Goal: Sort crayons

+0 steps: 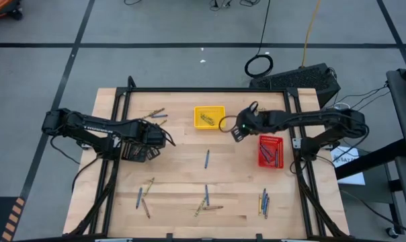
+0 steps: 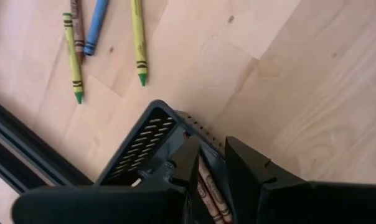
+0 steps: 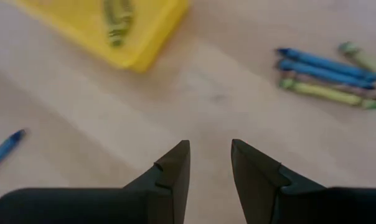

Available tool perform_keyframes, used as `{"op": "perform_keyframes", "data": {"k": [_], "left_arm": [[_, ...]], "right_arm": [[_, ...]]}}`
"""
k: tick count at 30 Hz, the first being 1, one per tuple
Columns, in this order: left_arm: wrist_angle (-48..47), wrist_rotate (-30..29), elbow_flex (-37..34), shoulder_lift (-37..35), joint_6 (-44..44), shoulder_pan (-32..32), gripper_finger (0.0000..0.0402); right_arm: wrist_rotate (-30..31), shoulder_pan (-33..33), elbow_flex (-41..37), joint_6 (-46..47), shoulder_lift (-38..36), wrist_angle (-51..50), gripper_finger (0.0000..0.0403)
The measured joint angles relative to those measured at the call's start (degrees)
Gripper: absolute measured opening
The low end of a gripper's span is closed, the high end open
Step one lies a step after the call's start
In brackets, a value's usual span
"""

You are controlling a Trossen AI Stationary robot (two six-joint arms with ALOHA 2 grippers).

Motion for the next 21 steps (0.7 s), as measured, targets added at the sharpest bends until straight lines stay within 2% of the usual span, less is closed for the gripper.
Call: {"op": "perform_keyframes", "data": {"k": [8, 12, 16, 21], "left_arm": [[0.5, -1.0, 0.0, 0.0, -0.3, 0.0, 0.007], [0.5, -1.0, 0.0, 0.0, -0.4, 0.0, 0.007], [0.6, -1.0, 0.0, 0.0, -0.4, 0.0, 0.007], [1.5, -1.0, 0.0, 0.0, -0.4, 0.0, 0.007]], "right_arm": [[-0.6, -12.7, 0.0, -10.0, -0.3, -2.3, 0.0105], [-4.6, -19.9, 0.0, -15.6, -0.3, -1.4, 0.0105], [-5.0, -26.5, 0.0, -19.1, -0.3, -1.0, 0.0105], [-9.2, -32.9, 0.0, -26.2, -0.3, -0.6, 0.0105]]}}
